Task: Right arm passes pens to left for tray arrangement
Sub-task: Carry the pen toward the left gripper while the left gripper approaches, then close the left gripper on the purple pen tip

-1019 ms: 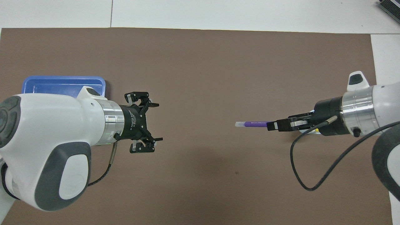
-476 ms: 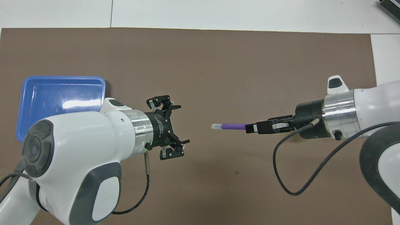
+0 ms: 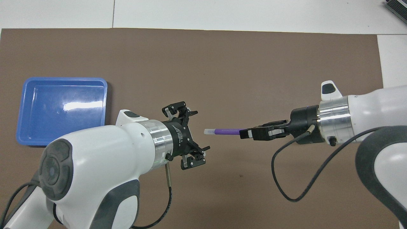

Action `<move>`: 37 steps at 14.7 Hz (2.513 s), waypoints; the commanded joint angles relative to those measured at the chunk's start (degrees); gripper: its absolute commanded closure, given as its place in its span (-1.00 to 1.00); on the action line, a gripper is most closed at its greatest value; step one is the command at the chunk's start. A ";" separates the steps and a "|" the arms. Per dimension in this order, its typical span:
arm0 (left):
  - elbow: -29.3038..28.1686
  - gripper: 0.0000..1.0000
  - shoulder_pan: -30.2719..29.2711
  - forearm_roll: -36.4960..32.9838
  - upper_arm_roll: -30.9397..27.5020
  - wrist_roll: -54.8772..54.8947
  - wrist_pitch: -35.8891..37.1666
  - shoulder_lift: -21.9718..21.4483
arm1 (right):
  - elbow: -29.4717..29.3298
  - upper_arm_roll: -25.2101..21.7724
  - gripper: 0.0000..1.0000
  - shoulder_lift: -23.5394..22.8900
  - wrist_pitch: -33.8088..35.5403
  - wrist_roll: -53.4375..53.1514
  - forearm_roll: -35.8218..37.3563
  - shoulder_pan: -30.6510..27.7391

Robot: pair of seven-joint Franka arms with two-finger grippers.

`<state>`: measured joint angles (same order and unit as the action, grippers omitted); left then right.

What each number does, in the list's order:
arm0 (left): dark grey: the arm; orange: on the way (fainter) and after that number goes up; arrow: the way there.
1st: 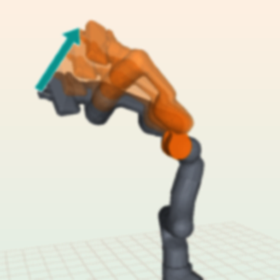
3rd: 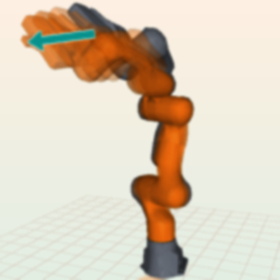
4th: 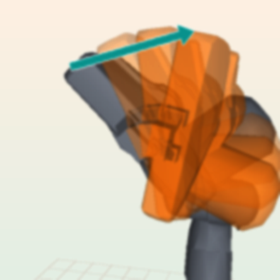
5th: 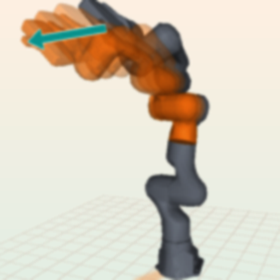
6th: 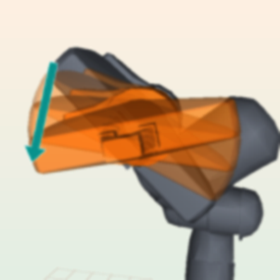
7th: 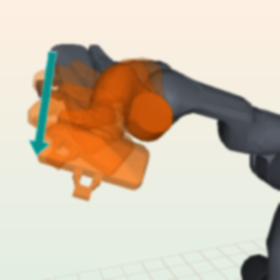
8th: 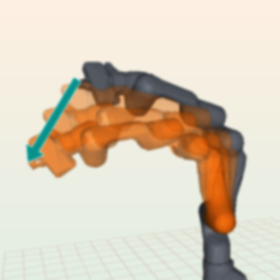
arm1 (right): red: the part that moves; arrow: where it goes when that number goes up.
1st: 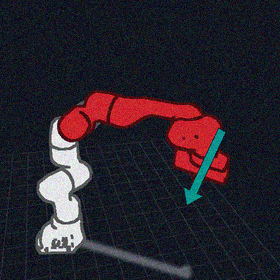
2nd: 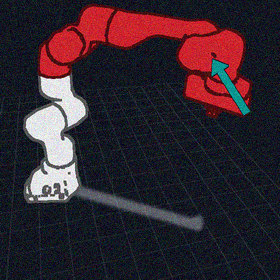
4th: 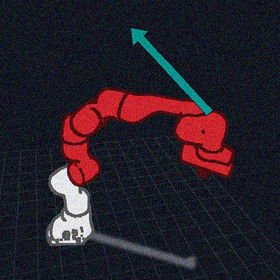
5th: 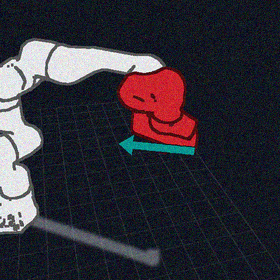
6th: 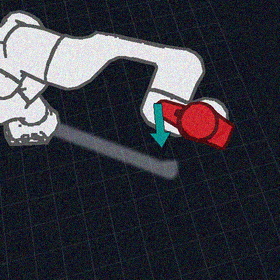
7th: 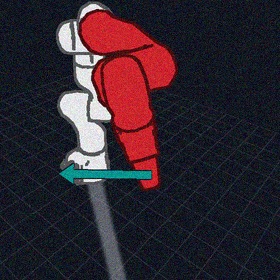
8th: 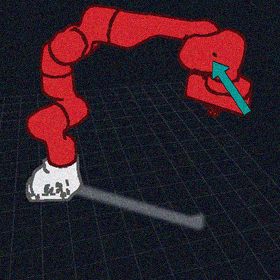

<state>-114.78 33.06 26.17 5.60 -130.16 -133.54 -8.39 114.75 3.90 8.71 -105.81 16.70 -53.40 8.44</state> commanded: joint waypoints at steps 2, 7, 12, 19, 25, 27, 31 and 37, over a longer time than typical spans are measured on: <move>0.43 -1.00 2.09 0.20 0.54 -4.75 -2.78 0.74 | 2.50 -0.21 1.00 1.14 -5.01 1.58 -3.47 3.59; -0.44 -1.00 2.44 -0.06 1.25 -5.19 -4.28 0.66 | 2.58 -0.29 1.00 0.96 -5.46 2.11 -4.87 4.75; -0.80 -0.99 1.83 -0.06 1.25 -0.89 -0.33 0.13 | 2.50 -0.21 1.00 0.87 -5.37 2.90 -5.05 4.39; -0.89 -0.82 2.36 -0.06 1.25 6.32 3.02 -0.13 | 2.50 -0.29 1.00 0.87 -5.37 3.43 -5.84 4.31; 0.60 -0.76 2.01 -0.06 1.25 6.41 6.26 0.04 | 2.50 -0.29 1.00 0.87 -5.46 3.96 -5.84 4.22; 1.14 -0.76 1.74 -0.06 1.25 6.41 6.62 0.22 | 2.50 -0.29 1.00 0.87 -5.46 4.04 -5.93 4.22; 0.17 -0.76 2.01 -0.15 1.25 6.59 5.66 -0.05 | 2.50 -0.29 1.00 0.87 -5.46 4.57 -5.93 4.22; -0.97 -0.61 2.09 -0.15 1.25 6.06 1.26 -0.05 | 2.50 -0.38 1.00 0.87 -5.55 4.84 -7.16 4.22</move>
<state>-114.46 34.56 26.03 7.15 -124.05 -130.80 -7.67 116.08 3.50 8.71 -110.67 19.30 -58.16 13.18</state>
